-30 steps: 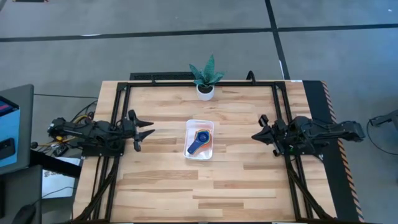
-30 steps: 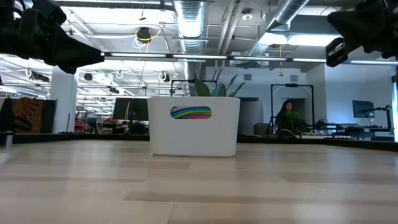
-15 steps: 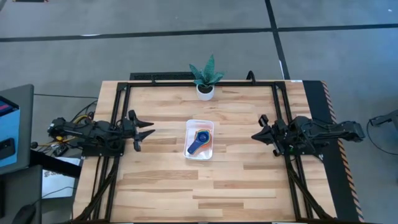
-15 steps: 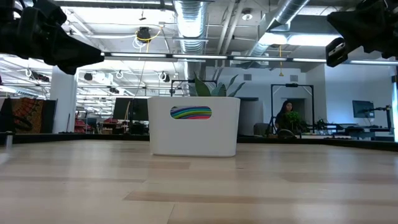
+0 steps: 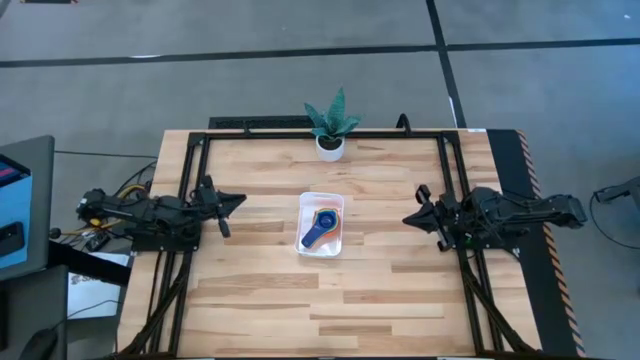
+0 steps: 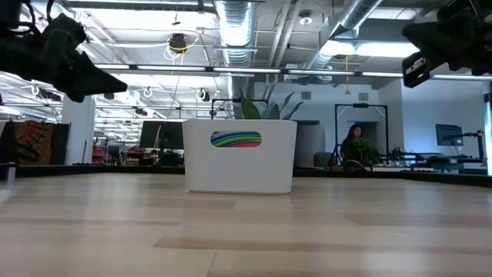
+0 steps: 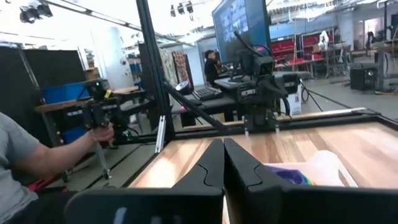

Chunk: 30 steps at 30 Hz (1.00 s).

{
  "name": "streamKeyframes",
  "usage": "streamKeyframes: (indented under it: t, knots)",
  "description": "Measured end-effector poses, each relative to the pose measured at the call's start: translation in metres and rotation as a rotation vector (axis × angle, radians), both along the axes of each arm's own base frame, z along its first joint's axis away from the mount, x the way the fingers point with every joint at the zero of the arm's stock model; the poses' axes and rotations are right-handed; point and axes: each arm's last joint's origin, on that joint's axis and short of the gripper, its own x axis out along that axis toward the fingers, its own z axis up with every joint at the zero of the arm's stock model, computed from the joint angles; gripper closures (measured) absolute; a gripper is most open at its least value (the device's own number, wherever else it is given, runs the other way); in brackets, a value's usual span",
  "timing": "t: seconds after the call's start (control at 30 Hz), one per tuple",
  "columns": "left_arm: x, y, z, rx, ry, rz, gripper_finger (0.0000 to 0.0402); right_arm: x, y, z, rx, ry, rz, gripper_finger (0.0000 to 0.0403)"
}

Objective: Nest measuring cups in basket
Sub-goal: Return to Home Position

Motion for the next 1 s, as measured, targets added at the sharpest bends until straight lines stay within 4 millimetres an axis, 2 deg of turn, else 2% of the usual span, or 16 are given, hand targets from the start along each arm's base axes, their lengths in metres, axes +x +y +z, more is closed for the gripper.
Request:
streamKeyframes:
  t: [0.13,0.53,1.0]
  knots:
    - [0.0,0.0,0.0,0.011,0.006,0.01,0.0399,0.0,0.0,-0.002,-0.003,0.015,0.011,0.0391]
    - [0.001,-0.003,0.0,-0.061,-0.021,-0.117,0.04,0.001,0.0,-0.009,-0.006,0.095,0.007,0.0367]
    - [0.001,-0.002,0.0,-0.062,-0.022,-0.093,0.04,0.002,0.0,-0.016,-0.008,0.164,0.007,0.038]
